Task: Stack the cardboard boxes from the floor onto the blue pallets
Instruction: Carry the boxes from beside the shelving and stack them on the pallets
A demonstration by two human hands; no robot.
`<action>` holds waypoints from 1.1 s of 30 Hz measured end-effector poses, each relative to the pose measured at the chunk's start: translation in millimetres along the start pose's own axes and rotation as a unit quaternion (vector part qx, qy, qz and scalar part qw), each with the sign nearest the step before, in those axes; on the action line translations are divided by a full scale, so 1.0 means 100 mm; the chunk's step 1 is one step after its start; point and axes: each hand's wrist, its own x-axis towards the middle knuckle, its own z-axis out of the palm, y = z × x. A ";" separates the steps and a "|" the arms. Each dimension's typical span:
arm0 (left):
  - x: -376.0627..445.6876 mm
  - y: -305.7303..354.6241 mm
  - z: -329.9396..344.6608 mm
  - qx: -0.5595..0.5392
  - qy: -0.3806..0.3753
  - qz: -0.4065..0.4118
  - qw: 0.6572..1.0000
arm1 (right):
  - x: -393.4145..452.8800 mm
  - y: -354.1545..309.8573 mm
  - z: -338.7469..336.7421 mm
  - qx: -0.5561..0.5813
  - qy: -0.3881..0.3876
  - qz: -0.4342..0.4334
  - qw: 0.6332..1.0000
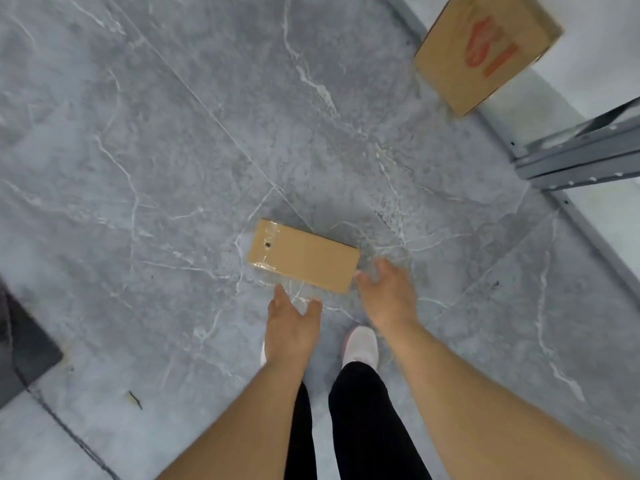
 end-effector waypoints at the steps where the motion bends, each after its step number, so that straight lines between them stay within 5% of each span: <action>1: 0.19 -0.05 0.11 0.000 -0.004 -0.007 1.000 | 0.18 0.05 0.12 -0.010 -0.006 0.000 1.000; 9: 1.46 -0.35 0.78 -0.052 0.018 -0.096 0.994 | 1.46 0.18 0.90 -0.116 -0.056 -0.048 0.990; 17: 1.92 -0.43 1.02 -0.263 -0.015 -0.198 0.944 | 1.85 0.39 1.14 -0.176 -0.156 -0.042 0.971; 33: 0.03 0.41 0.03 -0.150 -0.054 -0.067 0.985 | -0.07 0.06 -0.25 0.073 -0.076 0.059 0.993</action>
